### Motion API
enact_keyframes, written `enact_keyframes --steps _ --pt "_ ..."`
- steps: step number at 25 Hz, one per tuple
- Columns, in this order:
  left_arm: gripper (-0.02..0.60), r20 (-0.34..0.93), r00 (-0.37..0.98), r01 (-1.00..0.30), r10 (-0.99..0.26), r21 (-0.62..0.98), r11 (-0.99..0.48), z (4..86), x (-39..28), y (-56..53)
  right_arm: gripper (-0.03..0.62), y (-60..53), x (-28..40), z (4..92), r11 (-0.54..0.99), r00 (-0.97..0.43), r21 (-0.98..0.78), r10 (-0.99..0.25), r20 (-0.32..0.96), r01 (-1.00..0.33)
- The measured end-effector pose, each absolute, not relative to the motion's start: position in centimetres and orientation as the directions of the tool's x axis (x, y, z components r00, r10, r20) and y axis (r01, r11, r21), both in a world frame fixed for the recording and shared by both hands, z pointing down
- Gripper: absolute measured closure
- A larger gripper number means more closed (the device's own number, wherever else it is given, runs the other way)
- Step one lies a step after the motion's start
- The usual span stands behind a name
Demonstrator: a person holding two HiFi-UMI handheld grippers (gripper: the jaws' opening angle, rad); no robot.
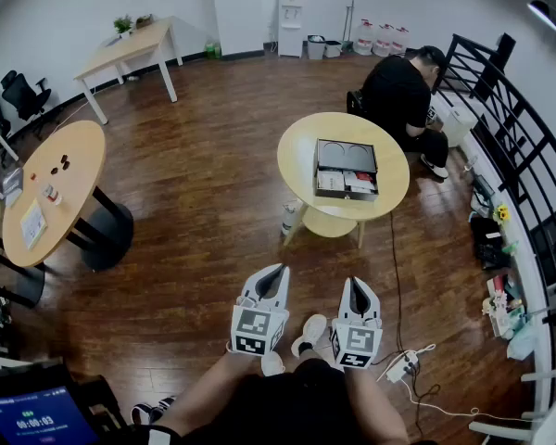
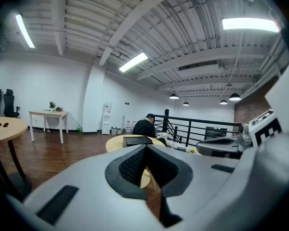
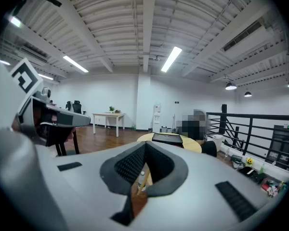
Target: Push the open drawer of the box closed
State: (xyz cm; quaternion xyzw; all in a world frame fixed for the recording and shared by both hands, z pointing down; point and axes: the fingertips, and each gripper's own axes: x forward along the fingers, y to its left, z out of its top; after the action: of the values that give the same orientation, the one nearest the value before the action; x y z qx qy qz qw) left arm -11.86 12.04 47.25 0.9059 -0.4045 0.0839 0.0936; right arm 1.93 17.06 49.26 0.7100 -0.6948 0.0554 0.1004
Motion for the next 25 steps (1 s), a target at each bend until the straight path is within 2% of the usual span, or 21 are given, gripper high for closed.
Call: enact_keyframes --steps 9,25 --pt "0.581 0.242 0.663 -0.738 -0.709 0.053 -0.672 48.3 -7.7 6.9 0.589 9.7 5.7 49.2 0.027 -0.013 0.068 -0.979 0.202 -0.997" --pt "0.581 0.268 0.605 -0.786 -0.750 0.052 -0.616 49.2 -2.5 -3.3 0.589 -0.8 11.3 51.2 0.058 -0.044 0.047 -0.967 0.251 -0.997"
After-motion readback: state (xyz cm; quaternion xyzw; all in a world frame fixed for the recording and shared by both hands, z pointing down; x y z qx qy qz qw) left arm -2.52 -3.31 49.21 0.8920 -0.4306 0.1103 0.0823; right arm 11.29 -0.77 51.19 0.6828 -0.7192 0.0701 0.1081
